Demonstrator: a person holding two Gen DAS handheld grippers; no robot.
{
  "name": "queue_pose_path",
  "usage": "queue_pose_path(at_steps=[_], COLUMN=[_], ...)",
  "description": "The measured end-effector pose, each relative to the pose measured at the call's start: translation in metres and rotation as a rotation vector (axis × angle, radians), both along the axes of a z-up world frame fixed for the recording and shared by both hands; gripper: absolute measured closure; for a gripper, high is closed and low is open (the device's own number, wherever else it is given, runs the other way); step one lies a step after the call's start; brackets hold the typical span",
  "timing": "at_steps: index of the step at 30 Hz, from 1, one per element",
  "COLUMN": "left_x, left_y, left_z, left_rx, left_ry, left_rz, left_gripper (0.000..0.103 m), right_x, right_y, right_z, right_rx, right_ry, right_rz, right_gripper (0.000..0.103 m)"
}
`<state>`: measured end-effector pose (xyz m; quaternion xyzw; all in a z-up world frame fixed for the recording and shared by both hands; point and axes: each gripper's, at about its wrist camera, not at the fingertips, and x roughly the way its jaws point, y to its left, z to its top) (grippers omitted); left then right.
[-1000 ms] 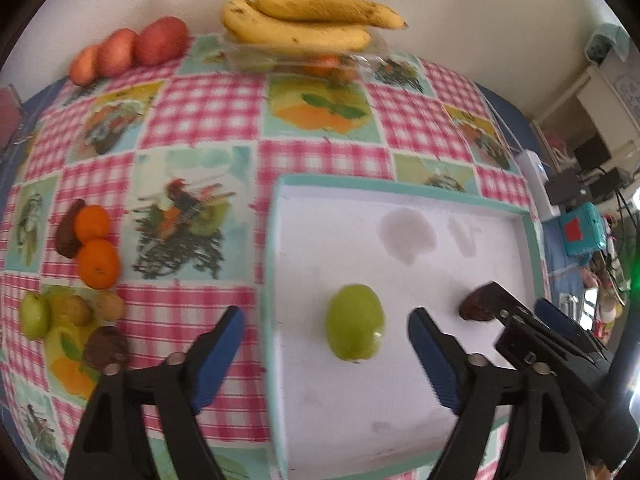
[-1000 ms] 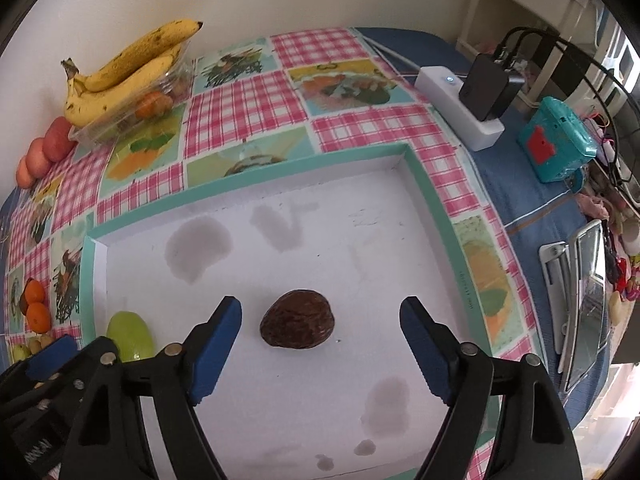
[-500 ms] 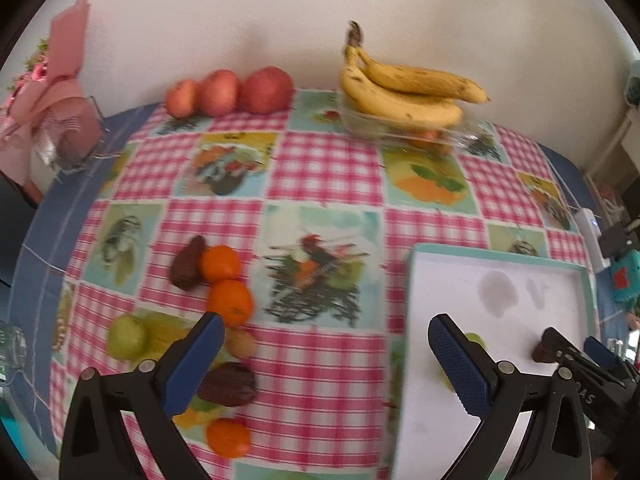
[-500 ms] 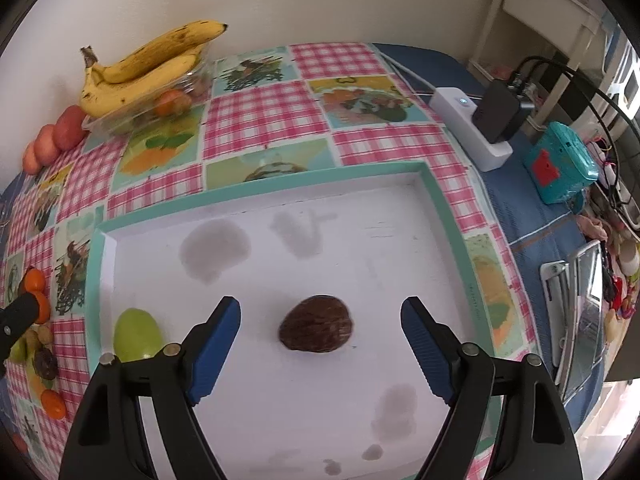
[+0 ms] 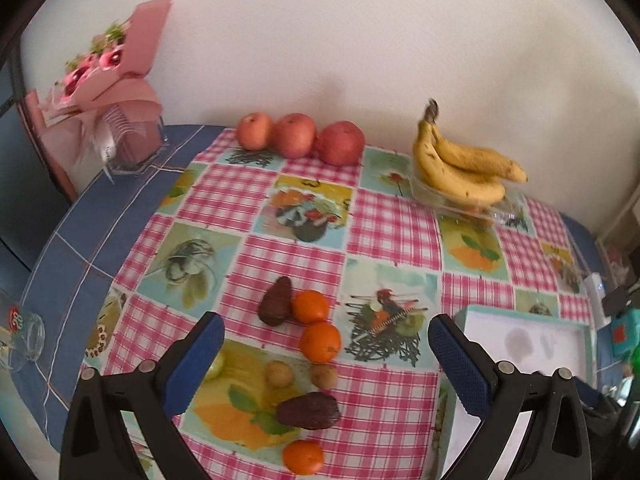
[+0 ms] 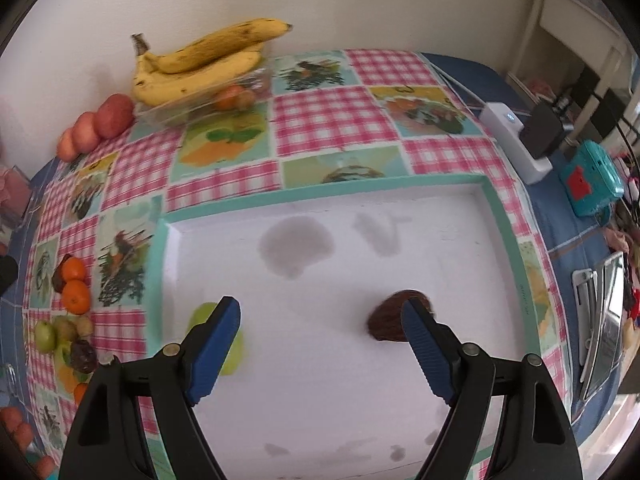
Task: Organize fruits
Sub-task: 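Move both tools back toward the row of fruits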
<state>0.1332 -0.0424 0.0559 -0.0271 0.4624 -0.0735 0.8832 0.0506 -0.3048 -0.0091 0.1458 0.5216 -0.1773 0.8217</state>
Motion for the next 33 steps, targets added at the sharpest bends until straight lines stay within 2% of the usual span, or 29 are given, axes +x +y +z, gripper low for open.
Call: queue_pose_path(at_steps=[4,9,14,22,26,33], left_x=[0.001,0.003,0.002,-0.003,0.003,0.021], left_y=[0.026,0.064,0.103,0.135,0.135,0.129], left_z=[0.008,0.013,0.017,0.017,0.007,-0.039], left_rx=[-0.022,0.035,0.059,0.055,0.048,0.039], left_ry=[-0.007,-0.001,0.009,0.027,0.059,0.182], left_rz=[0.028,0.081,0.148,0.185,0.172,0.138], left_gripper=[0.0,0.0,0.0,0.0,0.0,0.0], right_x=[0.008,0.019,0.028,0.039,0.043,0.051], right_y=[0.021,0.057,0.095,0.146,0.169,0.199], right_z=[0.006,0.014,0.018,0.017,0.015,-0.002], right_rx=[0.024,0.041,0.082,0.101,0.106,0.112], right_ry=[-0.01,-0.037,-0.056,-0.043,-0.035,0.014], right_rz=[0.045,0.115,0.185,0.274,0.317,0.378], right_gripper=[0.02,0.02,0.02,0.02,0.02,0.02])
